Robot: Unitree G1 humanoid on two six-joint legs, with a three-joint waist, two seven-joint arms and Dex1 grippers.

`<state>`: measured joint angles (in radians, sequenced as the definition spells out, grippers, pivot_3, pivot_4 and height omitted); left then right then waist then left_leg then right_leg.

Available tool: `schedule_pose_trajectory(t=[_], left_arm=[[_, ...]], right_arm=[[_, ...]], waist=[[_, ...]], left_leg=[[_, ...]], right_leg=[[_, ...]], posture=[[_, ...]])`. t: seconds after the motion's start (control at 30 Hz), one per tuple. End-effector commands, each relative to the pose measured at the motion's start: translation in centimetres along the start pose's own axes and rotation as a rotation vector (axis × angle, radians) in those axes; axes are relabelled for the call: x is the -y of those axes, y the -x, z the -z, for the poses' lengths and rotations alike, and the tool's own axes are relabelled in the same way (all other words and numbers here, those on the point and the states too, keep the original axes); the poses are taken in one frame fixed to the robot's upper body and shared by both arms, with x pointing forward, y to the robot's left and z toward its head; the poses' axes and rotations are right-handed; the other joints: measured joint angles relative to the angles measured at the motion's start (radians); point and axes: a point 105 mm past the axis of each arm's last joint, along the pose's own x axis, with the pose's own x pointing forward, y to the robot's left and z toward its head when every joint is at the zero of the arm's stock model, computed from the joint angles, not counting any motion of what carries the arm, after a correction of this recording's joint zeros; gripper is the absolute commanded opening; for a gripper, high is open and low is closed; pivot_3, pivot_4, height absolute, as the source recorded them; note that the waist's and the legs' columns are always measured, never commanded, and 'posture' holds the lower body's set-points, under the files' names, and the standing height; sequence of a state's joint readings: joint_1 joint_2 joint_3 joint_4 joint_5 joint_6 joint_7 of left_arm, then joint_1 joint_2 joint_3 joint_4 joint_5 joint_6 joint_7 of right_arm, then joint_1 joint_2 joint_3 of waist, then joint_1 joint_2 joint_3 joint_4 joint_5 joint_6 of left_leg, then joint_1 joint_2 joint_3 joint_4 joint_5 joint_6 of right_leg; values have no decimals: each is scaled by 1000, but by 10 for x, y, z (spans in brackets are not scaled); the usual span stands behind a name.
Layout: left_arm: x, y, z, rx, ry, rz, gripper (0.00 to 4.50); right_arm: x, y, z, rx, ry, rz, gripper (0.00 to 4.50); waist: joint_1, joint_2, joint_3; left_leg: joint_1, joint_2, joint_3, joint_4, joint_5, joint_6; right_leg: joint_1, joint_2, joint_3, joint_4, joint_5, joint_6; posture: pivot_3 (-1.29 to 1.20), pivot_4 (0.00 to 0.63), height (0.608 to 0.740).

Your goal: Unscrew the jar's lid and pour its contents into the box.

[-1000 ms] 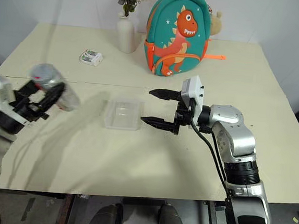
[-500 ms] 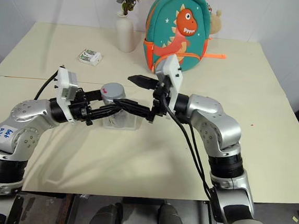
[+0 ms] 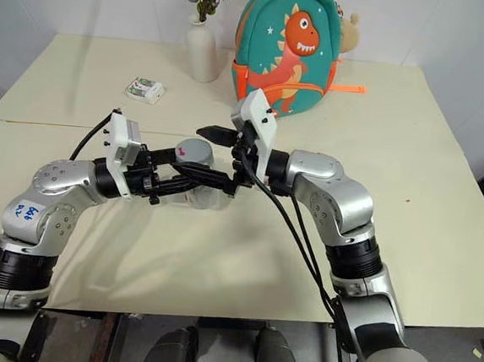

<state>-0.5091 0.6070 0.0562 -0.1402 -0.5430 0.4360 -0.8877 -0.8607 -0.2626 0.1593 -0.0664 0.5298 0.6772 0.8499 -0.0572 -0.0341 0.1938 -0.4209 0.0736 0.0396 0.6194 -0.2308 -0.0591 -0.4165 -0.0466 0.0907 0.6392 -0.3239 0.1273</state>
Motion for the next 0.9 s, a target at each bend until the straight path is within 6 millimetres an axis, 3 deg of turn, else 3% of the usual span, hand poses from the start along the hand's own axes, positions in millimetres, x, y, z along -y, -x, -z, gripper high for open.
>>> schedule_pose_trajectory(t=[0.03, 0.13, 0.27, 0.53, 0.73, 0.9], left_arm=[[0, -3, -12, 28, -50, 11, 2279], [0, -4, -11, 29, -51, 15, 2279], [-1, -4, -12, 30, -58, 18, 2279], [5, 1, -2, -7, -56, 105, 2279], [18, -4, 1, 21, -32, 283, 2279], [28, -18, -2, 57, -42, 380, 2279]], right_arm=[[-3, -4, -10, 20, 28, -21, 4500], [-1, -6, -9, 23, 21, -20, 3946], [1, -7, -10, 26, 19, -24, 2613], [-4, -3, -18, 41, 28, -96, 2551], [-34, 5, -28, 32, 91, -402, 2551], [-39, 10, -29, -13, 118, -564, 2551]], waist=[[0, 0, 0], [0, 0, 0], [0, 0, 0], [0, 0, 0], [2, 0, 0], [0, 0, 0]], left_leg=[[0, 0, 0, 0, 0, 0], [0, 0, 0, 1, 0, 0], [0, 0, 0, 1, 0, 0], [0, 1, 0, 3, 0, 0], [0, 1, 0, 3, 0, 0], [0, 1, 0, 6, 0, 0]], right_leg=[[0, 0, 0, 0, 0, 0], [0, 1, 1, 1, 0, 0], [0, 1, 1, 2, 0, 0], [-1, 1, 1, 4, 0, 0], [0, 1, 1, 3, 0, 0], [0, 2, 1, 5, 0, 0]], posture=[[0, 150, 740], [0, 150, 740], [0, 150, 740], [0, 150, 740], [0, 150, 740], [0, 150, 740]])
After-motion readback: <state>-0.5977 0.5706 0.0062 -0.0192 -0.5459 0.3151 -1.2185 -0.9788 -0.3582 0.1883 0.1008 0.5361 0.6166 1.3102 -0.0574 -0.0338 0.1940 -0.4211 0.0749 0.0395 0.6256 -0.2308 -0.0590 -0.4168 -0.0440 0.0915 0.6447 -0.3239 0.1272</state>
